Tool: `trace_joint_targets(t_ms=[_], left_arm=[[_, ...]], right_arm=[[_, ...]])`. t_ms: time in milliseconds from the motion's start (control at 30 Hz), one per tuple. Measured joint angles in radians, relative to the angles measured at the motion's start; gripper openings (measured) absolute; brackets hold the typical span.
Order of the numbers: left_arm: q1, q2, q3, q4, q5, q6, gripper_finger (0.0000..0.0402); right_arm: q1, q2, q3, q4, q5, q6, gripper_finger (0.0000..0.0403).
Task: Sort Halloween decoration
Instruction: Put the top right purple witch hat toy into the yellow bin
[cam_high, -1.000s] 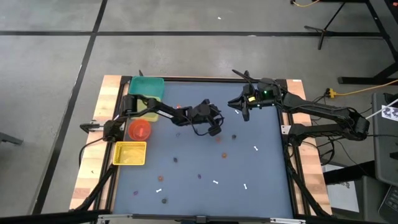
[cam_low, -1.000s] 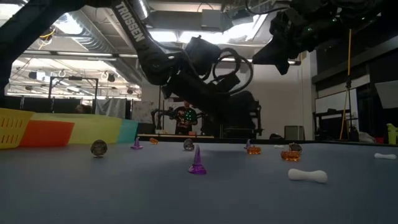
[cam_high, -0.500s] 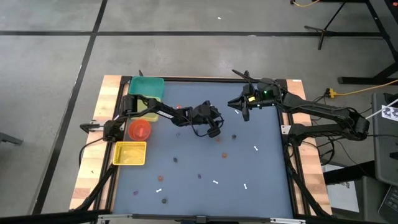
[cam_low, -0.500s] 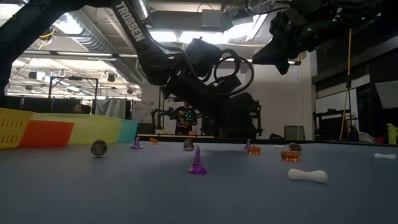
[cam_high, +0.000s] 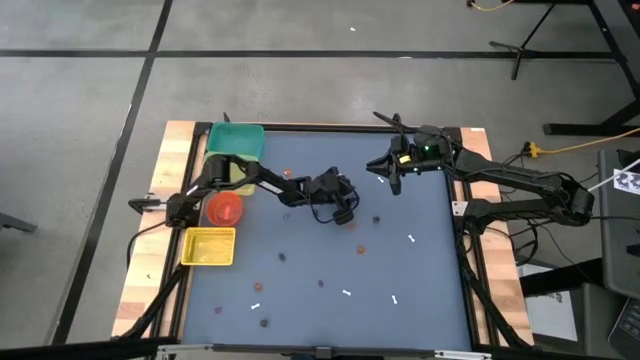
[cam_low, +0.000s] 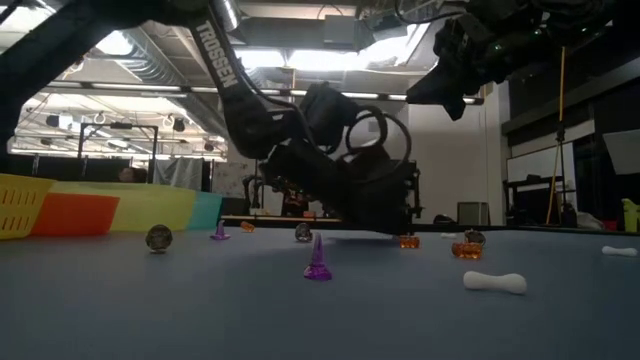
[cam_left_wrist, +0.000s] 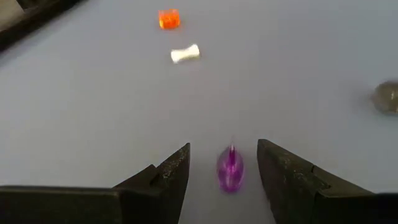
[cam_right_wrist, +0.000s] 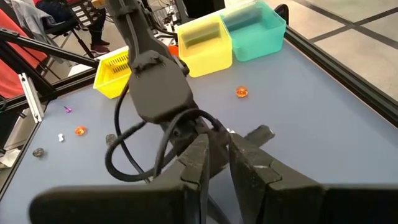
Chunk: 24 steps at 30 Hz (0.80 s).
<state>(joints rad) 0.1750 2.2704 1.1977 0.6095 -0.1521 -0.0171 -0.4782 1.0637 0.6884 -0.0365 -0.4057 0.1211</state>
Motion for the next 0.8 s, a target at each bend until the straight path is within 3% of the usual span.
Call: trace_joint_targets(t_ms=[800], left_arm=[[0.005,0.001,0.0,-0.031,-0.019,-0.006,0.0171]], right_arm=[[0.0,0.0,0.0,-0.017,0.005,0.0,0.006]])
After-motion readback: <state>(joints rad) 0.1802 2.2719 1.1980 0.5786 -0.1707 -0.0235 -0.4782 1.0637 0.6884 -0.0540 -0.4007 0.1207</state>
